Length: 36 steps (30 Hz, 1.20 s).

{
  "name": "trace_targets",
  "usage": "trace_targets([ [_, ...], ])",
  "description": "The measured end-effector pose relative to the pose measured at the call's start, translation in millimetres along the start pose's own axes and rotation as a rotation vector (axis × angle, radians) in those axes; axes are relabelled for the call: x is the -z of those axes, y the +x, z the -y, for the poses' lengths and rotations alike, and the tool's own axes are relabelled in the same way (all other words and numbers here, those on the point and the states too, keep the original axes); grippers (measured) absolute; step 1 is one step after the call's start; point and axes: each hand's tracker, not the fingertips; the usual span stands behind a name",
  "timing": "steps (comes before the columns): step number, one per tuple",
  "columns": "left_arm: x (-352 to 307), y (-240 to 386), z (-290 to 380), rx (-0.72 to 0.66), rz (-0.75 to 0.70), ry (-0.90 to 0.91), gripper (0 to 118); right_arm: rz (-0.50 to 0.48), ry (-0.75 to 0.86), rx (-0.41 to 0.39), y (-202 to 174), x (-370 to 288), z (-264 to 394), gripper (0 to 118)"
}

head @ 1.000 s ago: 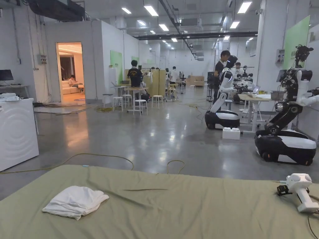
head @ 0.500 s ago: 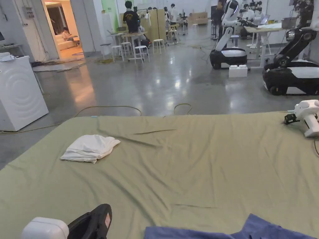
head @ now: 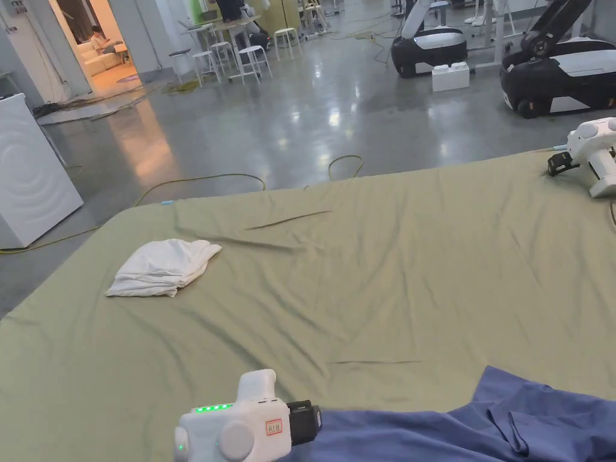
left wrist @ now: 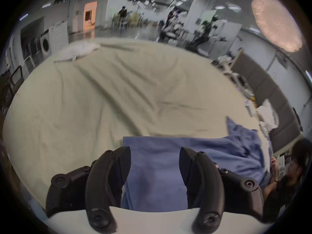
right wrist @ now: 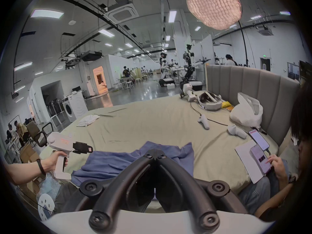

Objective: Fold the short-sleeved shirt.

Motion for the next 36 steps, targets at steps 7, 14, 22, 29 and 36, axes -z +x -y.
trace_targets([
  [7, 32, 9, 3, 0.010, -0.091, -0.088, 15, 0.070, -0.061, 0.047, 26, 2, 14, 0],
  [14, 53, 21, 2, 0.140, -0.167, -0.110, 7, 0.073, -0.080, 0.052, 37, 20, 13, 0],
  [22, 53, 24, -13, 0.164, -0.157, -0.198, 7, 0.063, -0.315, 0.075, 90, 162, -7, 81],
  [29, 55, 24, -14, 0.185, -0.154, -0.213, 7, 0.193, -0.530, 0.295, 136, 300, 7, 80],
  [36, 56, 19, -13, 0.160, -0.134, -0.204, 6, 0.272, -0.592, 0.233, 123, 321, 30, 7],
])
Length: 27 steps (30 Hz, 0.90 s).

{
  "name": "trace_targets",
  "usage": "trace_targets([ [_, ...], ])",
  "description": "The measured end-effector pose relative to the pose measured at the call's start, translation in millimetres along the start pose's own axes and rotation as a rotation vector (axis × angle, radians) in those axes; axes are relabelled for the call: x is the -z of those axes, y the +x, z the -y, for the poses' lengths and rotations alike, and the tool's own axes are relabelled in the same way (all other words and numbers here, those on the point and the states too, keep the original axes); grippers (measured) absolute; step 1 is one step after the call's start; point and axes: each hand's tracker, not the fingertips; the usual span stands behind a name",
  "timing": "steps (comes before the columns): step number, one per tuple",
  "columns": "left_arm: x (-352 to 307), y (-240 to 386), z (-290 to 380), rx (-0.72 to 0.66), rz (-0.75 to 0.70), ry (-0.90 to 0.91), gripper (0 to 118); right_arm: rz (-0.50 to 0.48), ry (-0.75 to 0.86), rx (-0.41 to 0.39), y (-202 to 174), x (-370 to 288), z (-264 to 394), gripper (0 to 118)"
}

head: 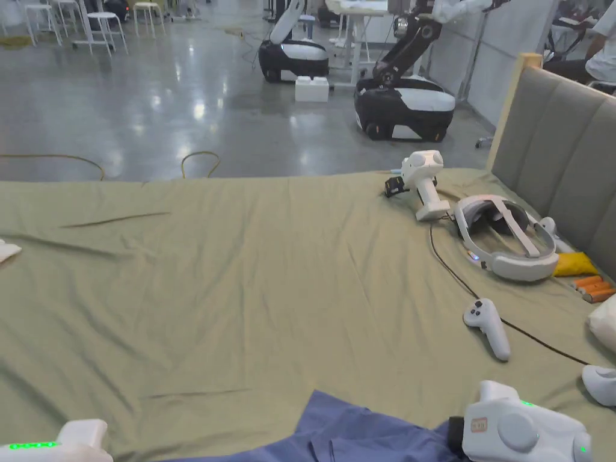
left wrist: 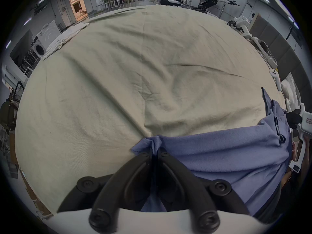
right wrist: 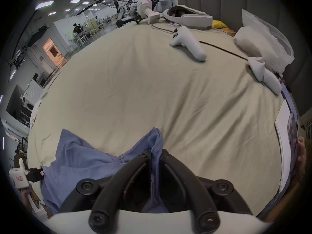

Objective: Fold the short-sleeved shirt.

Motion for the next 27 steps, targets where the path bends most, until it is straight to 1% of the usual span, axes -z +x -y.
trace_targets([
  [1, -2, -4, 4, 0.001, 0.011, 0.020, 6, -0.015, 0.002, 0.012, 3, -6, -2, 7],
  [3, -14, -18, 10, -0.044, 0.095, 0.095, 5, -0.056, 0.047, 0.036, 7, -30, -5, 7],
  [4, -33, -27, 16, -0.089, 0.145, 0.188, 5, -0.091, 0.094, 0.033, 10, -48, -6, 7],
  [5, -53, -34, 21, -0.112, 0.183, 0.263, 5, -0.112, 0.143, 0.019, 12, -65, -5, 7],
  [7, -110, -49, 34, -0.153, 0.279, 0.417, 5, -0.151, 0.254, -0.039, 8, -115, -6, 7],
  [9, -164, -58, 42, -0.157, 0.332, 0.504, 5, -0.190, 0.331, -0.087, 7, -156, -8, 7],
  [10, -196, -62, 46, -0.127, 0.340, 0.577, 5, -0.202, 0.381, -0.107, 6, -178, -9, 7],
  [11, -218, -63, 49, -0.105, 0.318, 0.622, 5, -0.203, 0.415, -0.121, 0, -195, -11, 7],
  [12, -249, -61, 50, -0.086, 0.299, 0.679, 5, -0.225, 0.467, -0.121, -2, -219, -14, 7],
  [14, -293, -68, 52, -0.080, 0.325, 0.779, 5, -0.278, 0.533, -0.115, -5, -254, -20, 7],
  [16, -340, -71, 48, -0.099, 0.330, 0.860, 5, -0.294, 0.625, -0.129, -16, -293, -30, 7],
  [18, -376, -76, 44, -0.085, 0.328, 0.939, 5, -0.319, 0.688, -0.138, -26, -324, -39, 7],
  [20, -409, -76, 36, -0.068, 0.279, 1.009, 5, -0.344, 0.724, -0.148, -41, -353, -52, 7],
  [22, -442, -78, 28, -0.051, 0.263, 1.052, 5, -0.357, 0.769, -0.158, -53, -379, -65, 7],
  [24, -469, -80, 22, -0.058, 0.222, 1.125, 5, -0.342, 0.795, -0.180, -66, -402, -81, 7],
  [27, -503, -86, 5, -0.050, 0.183, 1.170, 5, -0.356, 0.832, -0.184, -79, -429, -105, 7],
])
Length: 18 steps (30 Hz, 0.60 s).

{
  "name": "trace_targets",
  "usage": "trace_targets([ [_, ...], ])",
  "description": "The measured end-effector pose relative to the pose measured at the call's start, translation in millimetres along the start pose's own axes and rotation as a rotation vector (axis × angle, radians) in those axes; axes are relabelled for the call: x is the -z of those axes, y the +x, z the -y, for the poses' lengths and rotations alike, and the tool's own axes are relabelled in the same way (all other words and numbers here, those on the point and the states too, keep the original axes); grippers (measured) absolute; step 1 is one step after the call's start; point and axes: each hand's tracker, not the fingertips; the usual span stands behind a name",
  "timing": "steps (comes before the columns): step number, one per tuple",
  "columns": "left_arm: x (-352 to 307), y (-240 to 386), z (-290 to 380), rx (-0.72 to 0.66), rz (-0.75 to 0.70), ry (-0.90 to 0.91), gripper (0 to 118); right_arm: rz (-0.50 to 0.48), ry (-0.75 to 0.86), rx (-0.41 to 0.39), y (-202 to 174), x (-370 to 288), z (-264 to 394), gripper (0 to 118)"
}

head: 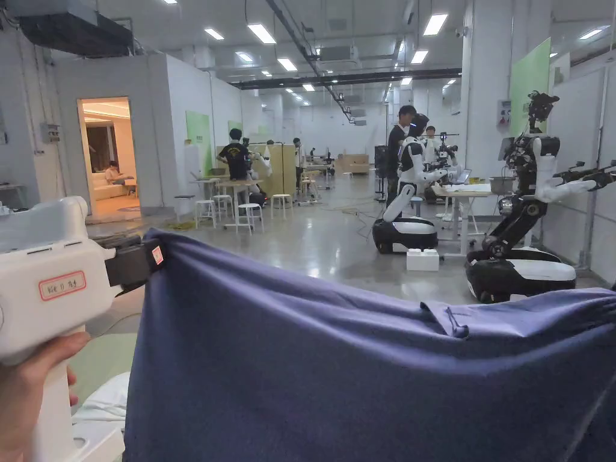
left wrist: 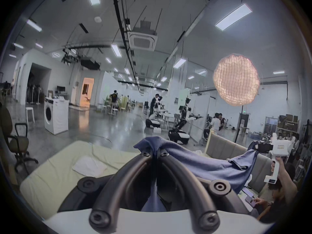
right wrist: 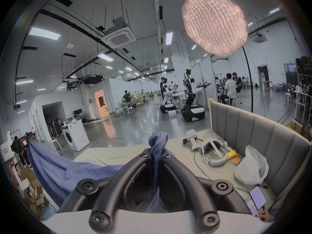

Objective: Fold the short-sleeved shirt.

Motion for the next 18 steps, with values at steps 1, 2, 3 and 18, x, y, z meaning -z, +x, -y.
trace_targets([
  [1, 5, -3, -11, 0.014, -0.014, 0.010, 5, 0.002, 0.016, -0.003, -5, 2, -11, 7],
  [2, 8, -3, -20, 0.032, -0.030, 0.020, 5, 0.004, 0.023, -0.009, -10, 4, -21, 7],
  [3, 13, -3, -28, 0.054, -0.064, 0.024, 5, 0.007, 0.033, -0.019, -15, 8, -31, 7],
  [18, 125, -15, -51, 0.116, -0.195, 0.003, 5, 0.057, 0.110, -0.117, -54, 97, -90, 7],
])
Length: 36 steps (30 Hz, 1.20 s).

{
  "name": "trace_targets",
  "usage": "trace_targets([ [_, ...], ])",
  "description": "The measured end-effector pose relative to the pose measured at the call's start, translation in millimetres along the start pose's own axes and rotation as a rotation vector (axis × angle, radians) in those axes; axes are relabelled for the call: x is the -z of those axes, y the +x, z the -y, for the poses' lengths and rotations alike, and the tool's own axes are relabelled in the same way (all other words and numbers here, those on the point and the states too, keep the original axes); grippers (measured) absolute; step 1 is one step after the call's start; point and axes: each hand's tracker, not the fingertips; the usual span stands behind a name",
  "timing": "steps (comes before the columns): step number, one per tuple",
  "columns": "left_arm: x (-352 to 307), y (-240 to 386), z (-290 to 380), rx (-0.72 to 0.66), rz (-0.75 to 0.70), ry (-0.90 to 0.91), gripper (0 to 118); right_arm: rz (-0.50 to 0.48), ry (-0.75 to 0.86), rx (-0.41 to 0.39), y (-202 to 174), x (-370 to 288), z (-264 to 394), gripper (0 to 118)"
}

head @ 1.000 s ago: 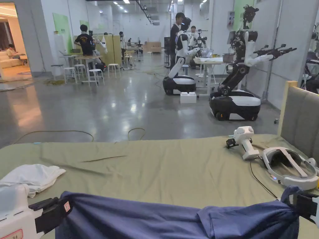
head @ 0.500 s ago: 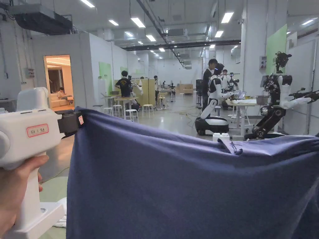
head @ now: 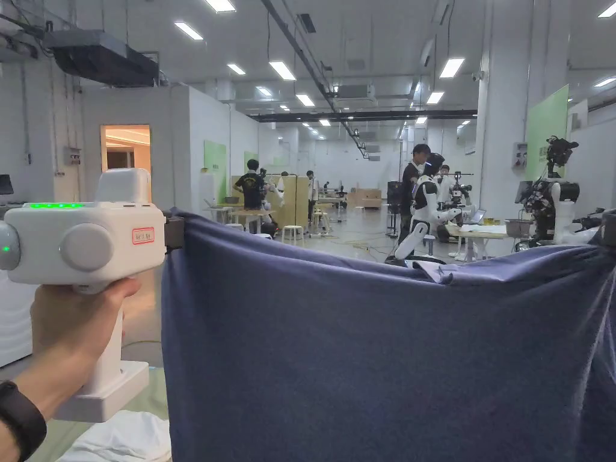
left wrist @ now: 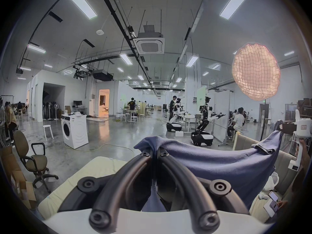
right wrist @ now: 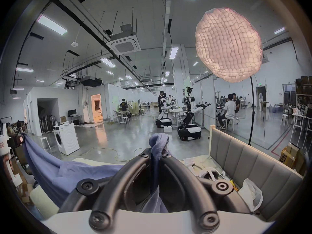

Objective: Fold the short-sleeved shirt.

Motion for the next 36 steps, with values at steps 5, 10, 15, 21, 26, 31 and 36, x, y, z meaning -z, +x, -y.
trace_targets([
  [5, 35, 2, 4, 0.009, -0.042, -0.023, 5, 0.047, 0.005, -0.052, -4, 37, -2, 7],
  [10, 65, -4, 15, -0.044, -0.088, -0.028, 5, 0.060, -0.001, -0.011, -2, 77, 3, 7],
  [15, 89, -1, 23, 0.008, -0.109, -0.034, 5, 0.078, -0.033, -0.038, -5, 115, 11, 7],
  [21, 110, 0, 47, 0.031, -0.109, -0.056, 5, 0.083, -0.069, -0.062, -7, 139, 36, 7],
  [26, 131, -4, 120, -0.016, -0.063, -0.195, 5, 0.055, -0.205, -0.012, 1, 159, 104, 7],
  [31, 129, -7, 212, -0.083, -0.033, -0.329, 5, 0.029, -0.289, 0.023, 15, 156, 192, 7],
  [36, 56, -23, 286, -0.172, 0.034, -0.354, 5, -0.027, -0.345, 0.058, 43, 94, 257, 7],
])
